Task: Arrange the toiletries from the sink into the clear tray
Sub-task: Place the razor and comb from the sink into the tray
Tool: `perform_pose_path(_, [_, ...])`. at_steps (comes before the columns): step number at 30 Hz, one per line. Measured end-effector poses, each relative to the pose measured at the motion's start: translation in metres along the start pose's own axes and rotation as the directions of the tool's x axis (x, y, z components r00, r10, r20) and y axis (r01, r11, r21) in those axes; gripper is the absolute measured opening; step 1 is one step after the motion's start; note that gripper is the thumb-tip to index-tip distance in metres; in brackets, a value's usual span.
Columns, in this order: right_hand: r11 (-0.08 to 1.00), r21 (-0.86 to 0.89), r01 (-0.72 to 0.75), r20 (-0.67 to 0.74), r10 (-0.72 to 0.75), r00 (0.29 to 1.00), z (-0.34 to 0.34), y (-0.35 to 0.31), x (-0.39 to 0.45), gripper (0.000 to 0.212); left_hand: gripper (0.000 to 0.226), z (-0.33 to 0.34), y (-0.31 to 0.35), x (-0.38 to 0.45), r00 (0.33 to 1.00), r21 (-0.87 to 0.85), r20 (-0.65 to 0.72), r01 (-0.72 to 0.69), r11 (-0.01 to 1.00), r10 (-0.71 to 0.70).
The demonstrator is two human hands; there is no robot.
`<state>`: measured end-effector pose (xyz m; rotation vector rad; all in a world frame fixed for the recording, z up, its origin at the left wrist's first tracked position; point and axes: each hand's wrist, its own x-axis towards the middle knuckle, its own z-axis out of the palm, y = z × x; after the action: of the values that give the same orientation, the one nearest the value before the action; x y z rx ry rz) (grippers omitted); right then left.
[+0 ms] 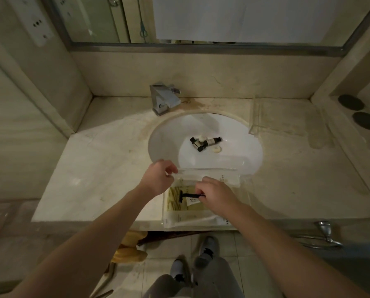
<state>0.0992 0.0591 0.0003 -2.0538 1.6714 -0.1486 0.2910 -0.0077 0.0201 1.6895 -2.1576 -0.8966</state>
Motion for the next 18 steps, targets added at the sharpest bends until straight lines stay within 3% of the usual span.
perform_pose_path(7, [0.994, -0.063, 0.093, -0.102, -0.099, 0.990, 0.014, 0.003, 0.001, 0.011, 0.033, 0.015, 0.000, -0.015, 0.946, 0.177, 0.313, -0.139, 0.974, 0.078])
perform_pose_path(18, [0.988, -0.061, 0.144, -0.122, -0.150, 0.981, 0.025, -0.005, 0.009, 0.006, 0.024, 0.024, -0.008, -0.016, 0.933, 0.324, 0.341, -0.229, 0.918, 0.112])
